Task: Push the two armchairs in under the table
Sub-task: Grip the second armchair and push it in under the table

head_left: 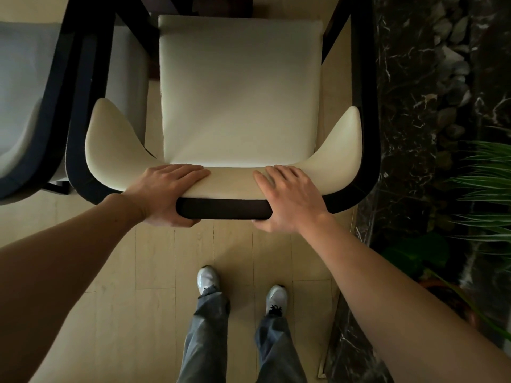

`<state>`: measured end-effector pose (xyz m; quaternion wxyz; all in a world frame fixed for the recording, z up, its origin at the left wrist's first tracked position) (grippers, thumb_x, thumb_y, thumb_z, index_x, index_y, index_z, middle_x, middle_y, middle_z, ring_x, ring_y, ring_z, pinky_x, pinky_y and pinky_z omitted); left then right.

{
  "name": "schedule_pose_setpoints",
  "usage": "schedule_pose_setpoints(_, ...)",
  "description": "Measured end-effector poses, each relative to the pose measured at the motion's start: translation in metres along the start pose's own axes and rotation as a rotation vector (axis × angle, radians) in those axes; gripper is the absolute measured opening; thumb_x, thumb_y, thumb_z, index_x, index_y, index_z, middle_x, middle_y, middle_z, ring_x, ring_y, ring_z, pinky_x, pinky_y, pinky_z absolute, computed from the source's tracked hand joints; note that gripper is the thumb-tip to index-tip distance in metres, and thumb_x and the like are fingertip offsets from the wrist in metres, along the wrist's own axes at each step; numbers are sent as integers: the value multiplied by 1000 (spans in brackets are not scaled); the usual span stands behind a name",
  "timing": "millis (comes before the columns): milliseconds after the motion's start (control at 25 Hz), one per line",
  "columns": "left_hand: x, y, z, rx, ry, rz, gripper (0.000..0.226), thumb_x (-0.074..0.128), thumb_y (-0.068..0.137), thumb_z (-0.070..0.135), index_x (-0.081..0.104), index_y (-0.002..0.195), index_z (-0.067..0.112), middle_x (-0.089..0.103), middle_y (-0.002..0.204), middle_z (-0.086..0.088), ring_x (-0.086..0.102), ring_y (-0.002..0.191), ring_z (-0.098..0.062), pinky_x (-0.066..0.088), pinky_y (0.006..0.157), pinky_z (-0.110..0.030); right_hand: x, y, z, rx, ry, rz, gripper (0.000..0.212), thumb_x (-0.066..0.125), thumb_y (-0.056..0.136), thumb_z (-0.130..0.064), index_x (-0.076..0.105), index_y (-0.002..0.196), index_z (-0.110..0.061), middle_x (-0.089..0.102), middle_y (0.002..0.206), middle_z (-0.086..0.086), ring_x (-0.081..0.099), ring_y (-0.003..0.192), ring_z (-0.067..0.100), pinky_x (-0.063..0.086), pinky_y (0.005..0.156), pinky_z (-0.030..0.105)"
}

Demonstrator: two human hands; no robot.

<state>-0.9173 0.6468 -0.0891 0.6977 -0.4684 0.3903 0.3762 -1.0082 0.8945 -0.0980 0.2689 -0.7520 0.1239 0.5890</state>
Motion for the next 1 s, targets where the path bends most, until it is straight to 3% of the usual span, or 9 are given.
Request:
schedule_pose_setpoints(240,3,-1,-1,-16,9,-7,102,53,64,76,36,149,21,48,146,-5,48,129,-29,41,101,-47,1,0,1,3,-11,31,93,58,67,-74,45,135,-13,60,125,12,56,115,33,43,101,46)
schedule_pose_setpoints(480,4,0,-1,3,40,16,101,51,63,78,32,147,25,52,142,-2,52,123,-27,45,95,-45,-2,0,0,44,-65,-35,94,51,69,-80,40,139,-18,57,132,9,54,120,32,41,104,47)
schedule_pose_setpoints(600,5,-1,1,-13,34,-8,99,51,63,79,28,145,29,52,139,2,55,116,-25,47,91,-43,-9,-5,-8,165,-37,-137,94,58,68,-78,33,142,-26,51,135,5,47,125,30,33,109,49)
schedule_pose_setpoints(720,0,3,5,-60,-16,-163,103,61,68,76,19,149,28,45,143,1,50,119,-24,43,96,-42,-24,-13,-22,307,-1,-264,98,66,73,-68,23,149,-25,39,146,11,33,136,34,24,113,54)
schedule_pose_setpoints(800,-9,3,10,-89,51,-308,109,63,69,77,15,150,23,43,143,-2,47,121,-25,44,97,-42,-42,-19,-33,352,54,-361,94,65,77,-63,22,151,-24,38,147,12,33,136,35,32,107,53)
schedule_pose_setpoints(880,-21,-1,16,-95,115,-411,110,59,69,82,17,151,22,45,138,-2,50,119,-25,46,94,-44,-64,-28,-42,359,95,-406,82,61,81,-60,30,148,-24,48,136,11,45,122,33,41,88,45)
schedule_pose_setpoints(1000,-55,-13,33,-55,154,-486,99,47,72,87,27,150,29,44,144,0,48,125,-25,44,98,-48,-102,-42,-55,384,109,-371,70,55,84,-61,39,141,-24,59,115,6,55,99,27,39,73,39)
Point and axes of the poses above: each hand's wrist, its own y-axis towards the middle knuckle, its own x-axis out of the palm, z = x × y, the point moved 3 cm from there along y, towards the middle knuckle
